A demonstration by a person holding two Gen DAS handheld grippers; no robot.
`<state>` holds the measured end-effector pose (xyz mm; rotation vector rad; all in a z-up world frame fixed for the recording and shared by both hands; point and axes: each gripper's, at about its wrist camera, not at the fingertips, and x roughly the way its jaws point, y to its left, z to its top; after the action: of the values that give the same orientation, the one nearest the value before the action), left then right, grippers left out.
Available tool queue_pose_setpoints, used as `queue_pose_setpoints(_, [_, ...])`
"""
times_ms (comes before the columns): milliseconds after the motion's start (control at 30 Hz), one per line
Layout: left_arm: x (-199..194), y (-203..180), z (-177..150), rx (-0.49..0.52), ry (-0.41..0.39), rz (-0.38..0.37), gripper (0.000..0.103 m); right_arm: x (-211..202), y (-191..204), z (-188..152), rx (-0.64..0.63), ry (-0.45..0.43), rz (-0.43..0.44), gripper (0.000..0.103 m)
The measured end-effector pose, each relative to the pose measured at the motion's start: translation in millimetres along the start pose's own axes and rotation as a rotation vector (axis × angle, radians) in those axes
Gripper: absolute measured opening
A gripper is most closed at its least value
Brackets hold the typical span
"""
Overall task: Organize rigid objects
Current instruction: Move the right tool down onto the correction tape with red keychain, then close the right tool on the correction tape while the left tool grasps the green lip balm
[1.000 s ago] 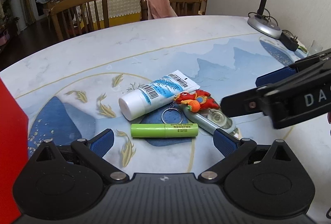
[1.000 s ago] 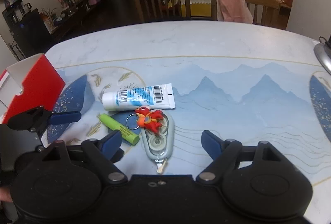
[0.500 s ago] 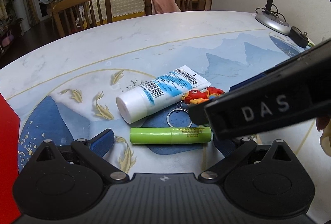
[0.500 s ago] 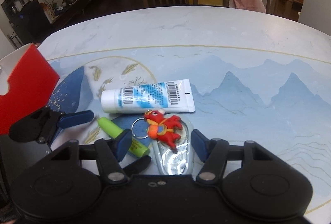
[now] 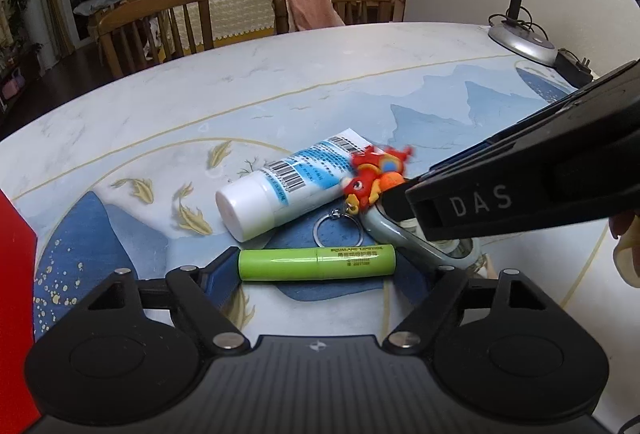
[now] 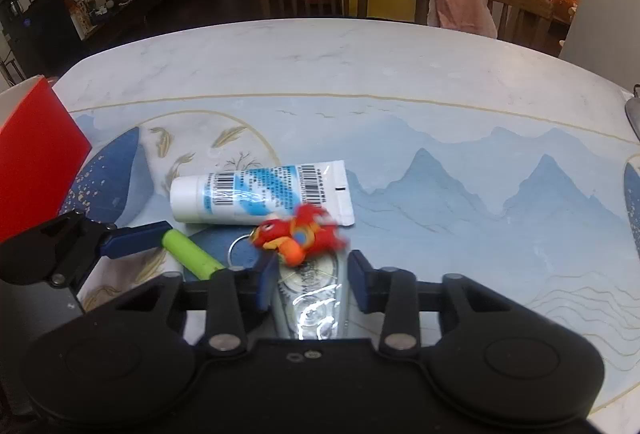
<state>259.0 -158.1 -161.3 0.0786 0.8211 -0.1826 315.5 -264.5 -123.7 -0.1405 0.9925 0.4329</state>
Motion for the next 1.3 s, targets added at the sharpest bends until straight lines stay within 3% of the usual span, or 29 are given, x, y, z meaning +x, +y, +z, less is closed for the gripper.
queue_pose_setpoints(267, [-2,1,1,-0.008,0.004,-0.010,0.082,-3,-3,2,-0.019,0.002,0.030,0.031])
queue_pose_setpoints(367, [-4,1,1,-0.010,0.001,-0.014,0.082,-4,-2,5,-0.020,-0.005,0.028,0.042])
queue_pose_setpoints(433, [-5,1,0,-0.012,0.001,-0.015,0.082,-4,-2,8,-0.009,-0.011,0.043,0.063])
queue_pose_setpoints(467, [-5,1,0,-0.015,0.001,-0.015,0.082,-4,-2,9,-0.006,-0.018,0.049,0.065])
queue_pose_setpoints(967, [-2,2,-2,-0.016,0.006,-0.027,0.082,19,10,17,-0.066,0.010,0.037,0.053])
queue_pose_setpoints(1100, [-3,2,-2,-0.018,0.006,-0.033,0.082,16,7,18,-0.057,-0.002,0.032,0.034])
queue_pose_setpoints(1300, [-10,4,0,-0.017,-0.006,-0.036,0.082,10,4,18,-0.041,-0.016,0.042,0.034])
